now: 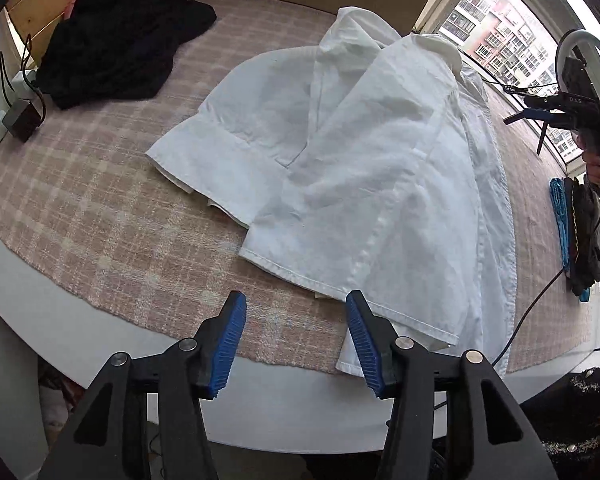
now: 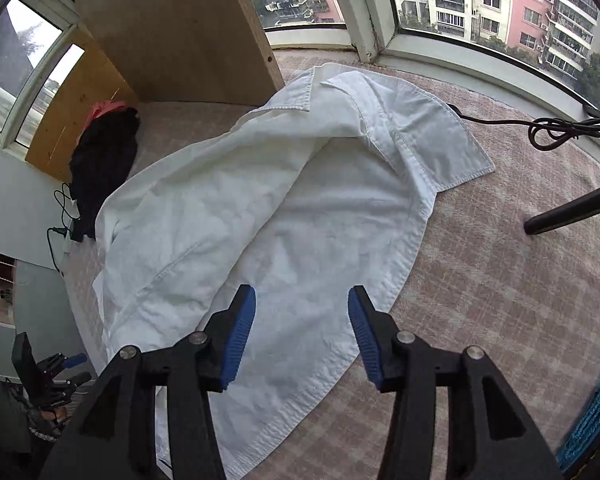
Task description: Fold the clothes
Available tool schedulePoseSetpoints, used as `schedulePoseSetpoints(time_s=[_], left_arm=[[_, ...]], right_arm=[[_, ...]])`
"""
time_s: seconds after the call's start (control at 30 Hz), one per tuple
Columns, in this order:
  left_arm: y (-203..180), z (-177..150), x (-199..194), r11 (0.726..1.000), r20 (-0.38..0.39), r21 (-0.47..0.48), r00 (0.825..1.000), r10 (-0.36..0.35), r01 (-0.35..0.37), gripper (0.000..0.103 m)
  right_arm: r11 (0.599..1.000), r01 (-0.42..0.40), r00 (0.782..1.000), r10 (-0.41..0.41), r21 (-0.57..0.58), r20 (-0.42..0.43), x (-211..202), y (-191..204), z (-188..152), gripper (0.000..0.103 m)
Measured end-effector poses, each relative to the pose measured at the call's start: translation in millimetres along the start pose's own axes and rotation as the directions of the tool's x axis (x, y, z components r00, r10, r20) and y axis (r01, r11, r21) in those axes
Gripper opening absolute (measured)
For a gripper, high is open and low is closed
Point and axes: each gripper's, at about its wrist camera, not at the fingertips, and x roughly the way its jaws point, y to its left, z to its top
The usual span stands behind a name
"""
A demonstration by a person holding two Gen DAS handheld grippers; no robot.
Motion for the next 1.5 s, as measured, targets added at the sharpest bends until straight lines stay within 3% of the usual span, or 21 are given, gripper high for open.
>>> schedulePoseSetpoints(time_s=[0.1,0.2,0.27,0.3,0.33,0.43,0.57,0.6,0.7,0.8,0.87,0.93,1.0,1.07,1.2,1.27,1.3,1.33,1.37,1.43,1.5], left_arm=[[14.1,13.5,21.8,0.999,-0.028,0.038,1.000,-0.003,0.004,0.050],[17.1,25.1,38.2,0.994,-0.032,0.086,0.997,-0.068,0.070,0.050],[16.2,29.6,44.3,0.987,-0.027,0.122,0.995,-0.099,0.102,0.044],[15.6,31.5,45.2,0.983,-0.020,0.139,0.993,-0.115,0.117,0.034],[16.3,32.9,47.3,0.982,-0.035,0.136,0.992,-0.124,0.127,0.006],[10.7,31.6,35.4,0.972,-0.031,0.152,0.984,-0.175,0.177,0.002],[-40.2,20.9,-19.1,0.920,0.038,0.308,0.963,-0.265,0.241,0.002],[-56.8,16.9,-32.3,0.900,0.040,0.341,0.952,-0.303,0.272,0.002],[-115.7,2.9,-61.5,0.796,0.007,0.469,0.900,-0.436,0.382,0.002],[-179.0,-11.0,-60.9,0.670,-0.119,0.538,0.833,-0.540,0.511,0.002],[-222.3,-22.8,-41.3,0.608,-0.202,0.581,0.819,-0.536,0.541,0.002],[-254.7,-33.2,-15.1,0.570,-0.285,0.577,0.798,-0.532,0.585,0.002],[-278.6,-45.2,14.0,0.559,-0.331,0.603,0.816,-0.475,0.569,0.002],[-288.8,-53.4,38.9,0.581,-0.364,0.596,0.832,-0.419,0.554,0.002],[-275.4,-66.7,38.3,0.631,-0.392,0.533,0.825,-0.407,0.564,0.007],[-267.2,-69.2,26.3,0.647,-0.390,0.518,0.828,-0.404,0.559,0.033],[-260.0,-70.0,16.1,0.655,-0.367,0.518,0.835,-0.409,0.549,0.036],[-247.1,-69.9,3.2,0.671,-0.333,0.520,0.848,-0.411,0.529,0.039],[-231.0,-68.2,-7.1,0.705,-0.285,0.517,0.874,-0.393,0.486,0.045],[-196.7,-62.8,-20.9,0.790,-0.183,0.493,0.932,-0.314,0.364,0.050],[-159.6,-53.2,-25.3,0.866,-0.099,0.446,0.974,-0.203,0.226,0.050]], right_arm=[[0.999,-0.002,1.000,0.002,-0.033,0.011,-19.8,26.4,-25.0,0.056],[0.999,0.019,1.000,-0.018,-0.045,0.021,-30.0,43.7,-43.0,0.056],[0.998,0.055,0.998,-0.054,-0.033,0.025,-43.6,53.2,-57.5,0.056],[0.997,0.069,0.997,-0.069,-0.020,0.023,-46.5,56.6,-61.9,0.056],[0.997,0.075,0.997,-0.075,-0.007,0.023,-41.2,55.1,-59.7,0.056],[0.991,0.130,0.991,-0.131,0.021,0.031,-34.1,52.3,-57.8,0.056],[0.965,0.257,0.965,-0.259,0.052,0.042,-24.5,42.8,-48.5,0.056],[0.962,0.265,0.963,-0.268,0.065,0.043,-22.5,39.1,-45.1,0.056],[0.962,0.256,0.964,-0.261,0.096,0.043,-18.2,28.8,-31.3,0.056],[0.972,0.208,0.975,-0.214,0.109,0.052,-11.9,23.1,-9.5,0.056],[0.976,0.189,0.978,-0.197,0.104,0.074,-6.2,20.4,8.8,0.056],[0.982,0.147,0.984,-0.157,0.117,0.084,1.4,13.9,25.9,0.056],[0.985,0.093,0.992,-0.105,0.149,0.074,13.5,2.6,39.0,0.056],[0.979,0.093,0.994,-0.102,0.182,0.042,28.9,-10.8,46.5,0.056],[0.964,0.095,0.995,-0.097,0.248,-0.003,51.2,-37.3,52.3,0.056],[0.954,0.026,0.999,-0.035,0.300,0.026,48.3,-50.7,50.8,0.056],[0.946,-0.009,0.999,-0.005,0.325,0.042,46.8,-57.4,50.1,0.056],[0.939,-0.046,0.998,0.030,0.340,0.052,45.4,-62.4,49.4,0.056],[0.939,-0.070,0.997,0.057,0.337,0.048,45.2,-63.6,49.0,0.056],[0.950,-0.074,0.997,0.071,0.305,0.020,47.2,-60.7,48.2,0.056],[0.964,-0.046,0.999,0.049,0.263,-0.002,49.6,-54.3,45.7,0.056]])
